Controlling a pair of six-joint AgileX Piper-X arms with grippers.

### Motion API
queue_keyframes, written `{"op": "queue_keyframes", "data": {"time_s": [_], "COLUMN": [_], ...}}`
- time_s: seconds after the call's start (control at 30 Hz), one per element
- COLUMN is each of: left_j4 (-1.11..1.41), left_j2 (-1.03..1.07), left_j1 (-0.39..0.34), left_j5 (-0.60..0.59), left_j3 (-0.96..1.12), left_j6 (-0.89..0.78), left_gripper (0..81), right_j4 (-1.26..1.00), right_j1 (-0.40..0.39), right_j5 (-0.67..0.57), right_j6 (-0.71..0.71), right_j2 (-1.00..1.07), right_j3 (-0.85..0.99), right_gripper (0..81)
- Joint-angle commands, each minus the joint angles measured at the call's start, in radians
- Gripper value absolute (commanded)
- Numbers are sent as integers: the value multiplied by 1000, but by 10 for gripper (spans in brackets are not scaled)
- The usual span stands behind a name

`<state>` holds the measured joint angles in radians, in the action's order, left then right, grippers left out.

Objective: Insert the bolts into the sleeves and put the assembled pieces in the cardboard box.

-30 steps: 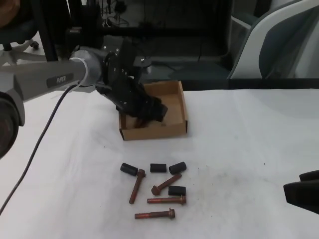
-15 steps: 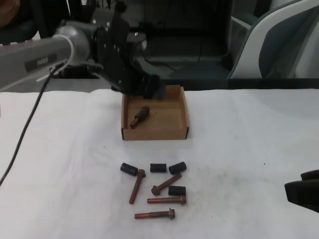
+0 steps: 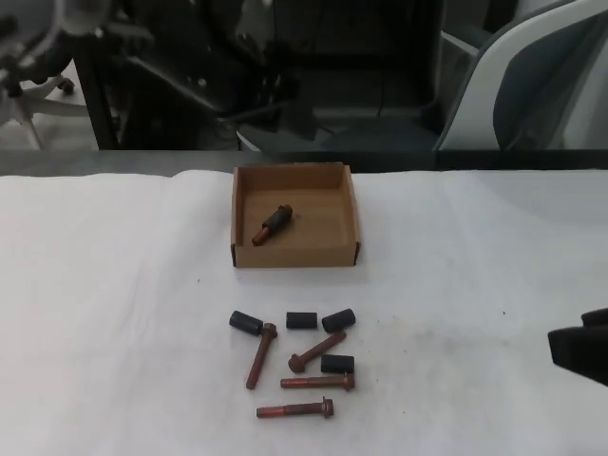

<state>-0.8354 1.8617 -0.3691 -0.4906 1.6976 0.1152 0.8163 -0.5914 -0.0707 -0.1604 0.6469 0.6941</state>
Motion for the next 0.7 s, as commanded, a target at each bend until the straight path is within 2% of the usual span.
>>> {"op": "queue_keyframes", "data": {"time_s": [0.0, 0.2, 0.5, 0.67], "left_j4": [-21, 40, 405, 552], "left_j2": [-103, -356, -820, -999], "left_j1": [-6, -2, -43, -87], "left_j5": [-3, 0, -11, -9], "left_j3": [-87, -409, -1034, -1279], "left_j6": [13, -8, -226, -354], "left_gripper": [473, 473, 473, 473], "right_j4": [-13, -9, -9, -13], "right_j1": [4, 4, 4, 4], "right_j5": [52, 84, 94, 94], "right_j6": [-27, -81, -223, -261], "right_j2": [-21, -84, -268, -348], "right_j3": [7, -8, -160, -241], "right_gripper": [365, 365, 365, 365]}}
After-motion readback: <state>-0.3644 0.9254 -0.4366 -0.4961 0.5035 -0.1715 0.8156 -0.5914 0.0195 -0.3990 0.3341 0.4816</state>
